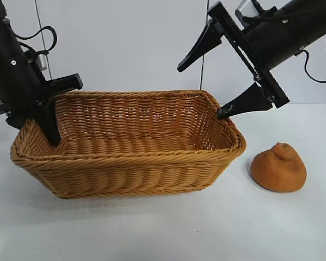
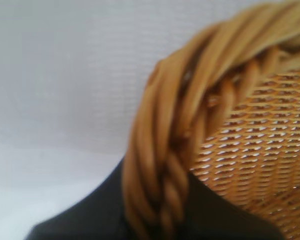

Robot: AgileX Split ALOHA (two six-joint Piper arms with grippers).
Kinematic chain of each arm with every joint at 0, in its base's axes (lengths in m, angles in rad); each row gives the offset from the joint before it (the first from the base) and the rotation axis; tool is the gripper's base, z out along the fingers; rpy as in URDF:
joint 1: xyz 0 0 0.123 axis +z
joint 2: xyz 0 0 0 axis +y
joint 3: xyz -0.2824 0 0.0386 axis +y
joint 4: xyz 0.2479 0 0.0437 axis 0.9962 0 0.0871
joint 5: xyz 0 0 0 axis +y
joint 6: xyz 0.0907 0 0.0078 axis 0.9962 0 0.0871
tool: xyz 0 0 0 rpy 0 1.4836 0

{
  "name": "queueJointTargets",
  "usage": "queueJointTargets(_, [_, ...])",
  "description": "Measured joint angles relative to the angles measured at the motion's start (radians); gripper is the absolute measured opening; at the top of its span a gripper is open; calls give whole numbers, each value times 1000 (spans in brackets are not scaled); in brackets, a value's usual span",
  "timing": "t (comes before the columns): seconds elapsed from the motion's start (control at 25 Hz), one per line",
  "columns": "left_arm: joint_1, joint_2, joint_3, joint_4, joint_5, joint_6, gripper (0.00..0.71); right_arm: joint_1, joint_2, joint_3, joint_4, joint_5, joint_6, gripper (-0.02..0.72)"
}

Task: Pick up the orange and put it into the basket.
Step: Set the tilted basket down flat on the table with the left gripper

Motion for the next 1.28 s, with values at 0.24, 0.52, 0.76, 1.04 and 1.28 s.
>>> queueJointTargets(0.24, [0, 49, -18, -26, 3, 82, 87, 0, 0, 0, 0, 1, 0, 652])
queueJointTargets(0.52, [0, 98, -18, -21, -55, 94, 87, 0, 0, 0, 0, 1, 0, 652])
queueJointTargets(0.76, [0, 109, -18, -21, -83, 95, 95, 0, 0, 0, 0, 1, 0, 652])
queueJointTargets(1.04, [0, 108, -18, -35, -75, 95, 486, 0, 0, 0, 1, 1, 0, 652])
queueJointTargets(1.28, [0, 80, -20, -39, -46, 95, 563, 0, 0, 0, 1, 1, 0, 652])
